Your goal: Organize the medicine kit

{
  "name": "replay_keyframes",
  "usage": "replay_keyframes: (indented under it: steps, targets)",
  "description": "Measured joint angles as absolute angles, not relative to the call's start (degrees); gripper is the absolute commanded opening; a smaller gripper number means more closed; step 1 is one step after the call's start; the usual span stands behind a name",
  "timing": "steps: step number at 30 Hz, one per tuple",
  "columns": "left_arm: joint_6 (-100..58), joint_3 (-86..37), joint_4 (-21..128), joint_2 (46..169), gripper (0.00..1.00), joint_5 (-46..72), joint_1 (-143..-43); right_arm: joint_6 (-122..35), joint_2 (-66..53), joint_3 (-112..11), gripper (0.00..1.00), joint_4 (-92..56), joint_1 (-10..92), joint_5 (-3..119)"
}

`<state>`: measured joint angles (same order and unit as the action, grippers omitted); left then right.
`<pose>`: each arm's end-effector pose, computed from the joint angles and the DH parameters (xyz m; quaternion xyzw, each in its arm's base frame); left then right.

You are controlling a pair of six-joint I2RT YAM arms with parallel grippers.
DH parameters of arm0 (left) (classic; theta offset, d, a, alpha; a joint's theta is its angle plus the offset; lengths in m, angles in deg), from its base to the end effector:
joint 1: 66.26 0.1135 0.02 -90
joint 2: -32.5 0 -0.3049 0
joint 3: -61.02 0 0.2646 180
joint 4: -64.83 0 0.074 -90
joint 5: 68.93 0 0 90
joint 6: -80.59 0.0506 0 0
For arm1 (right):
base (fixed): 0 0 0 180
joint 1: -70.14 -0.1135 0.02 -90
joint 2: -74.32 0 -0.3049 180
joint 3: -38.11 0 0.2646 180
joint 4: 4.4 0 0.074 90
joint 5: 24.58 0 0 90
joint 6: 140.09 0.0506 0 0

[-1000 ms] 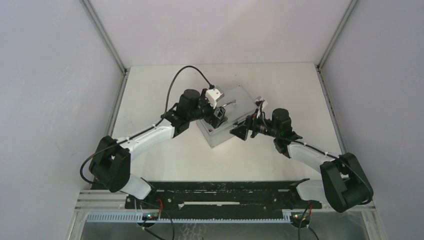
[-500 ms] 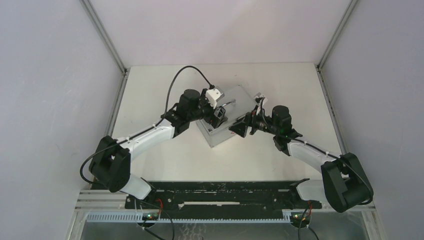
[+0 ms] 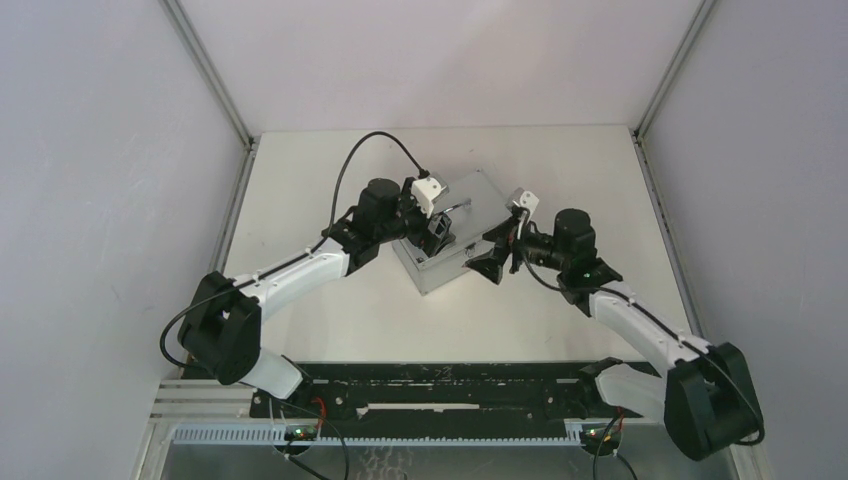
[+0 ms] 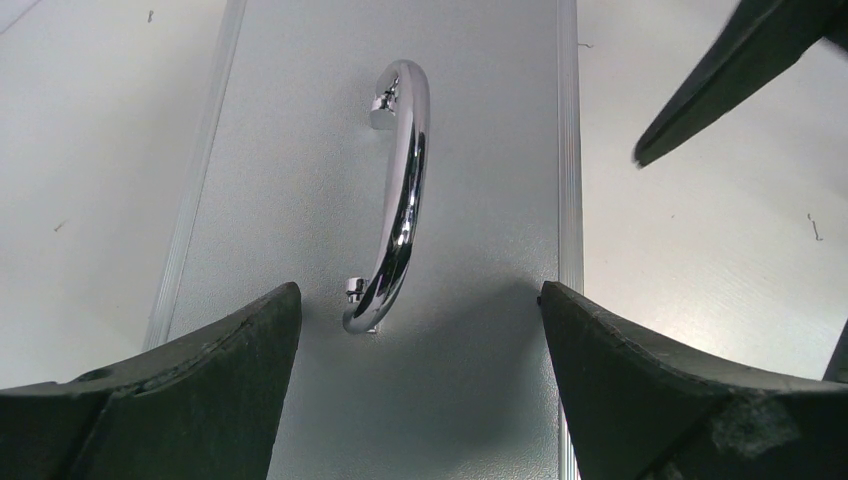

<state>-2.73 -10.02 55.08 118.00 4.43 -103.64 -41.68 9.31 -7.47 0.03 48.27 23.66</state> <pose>0.2805 -0.2325 0.3012 0.3845 0.7407 -0.2594 0.4861 0.2182 0.1239 0.2729 -0.3023 0.7107 0.4215 0.4752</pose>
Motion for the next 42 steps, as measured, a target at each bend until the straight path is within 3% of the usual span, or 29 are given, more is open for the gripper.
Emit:
replay_keyframes:
  steps: [5, 16, 29, 36, 42]
  targets:
    - [-2.7, -10.0, 55.1, 117.9, 0.92, 4.3, -103.6, -62.2, 14.9, -13.6, 0.96, -12.6, 47.2, 22.8]
    - [-2.8, -10.0, 54.9, 117.9, 0.92, 2.7, -103.3, -100.1, 8.1, -17.7, 0.93, -23.4, 42.7, 31.6]
    - [-2.8, -9.9, 54.8, 117.9, 0.92, 0.3, -102.0, -107.7, 1.0, -14.0, 0.93, -11.4, 38.4, 42.5]
    - [-2.8, -9.9, 54.8, 117.9, 0.92, -0.2, -101.8, -109.5, 0.4, -10.3, 0.83, -3.4, 37.4, 45.9]
    - [-2.8, -9.6, 55.1, 117.8, 0.92, -0.2, -101.7, -109.5, -0.4, -6.5, 0.83, 5.2, 36.6, 47.7]
